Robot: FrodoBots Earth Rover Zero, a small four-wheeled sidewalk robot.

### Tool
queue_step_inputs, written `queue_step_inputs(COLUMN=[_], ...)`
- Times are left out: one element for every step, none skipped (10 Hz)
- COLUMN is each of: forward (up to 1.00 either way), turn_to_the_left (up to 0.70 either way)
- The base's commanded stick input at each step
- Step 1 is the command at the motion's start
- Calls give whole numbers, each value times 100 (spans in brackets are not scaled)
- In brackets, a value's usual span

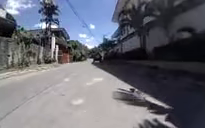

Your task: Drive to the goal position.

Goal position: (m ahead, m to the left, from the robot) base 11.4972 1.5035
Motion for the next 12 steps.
queue_step_inputs(forward=[100, 100, 100, 100, 100, 100, 100, 100, 100, 100, 100, 100], turn_to_the_left=[-18, -38, -40, -29, -12, 0, 0, 0, 0, 0, 0, 0])
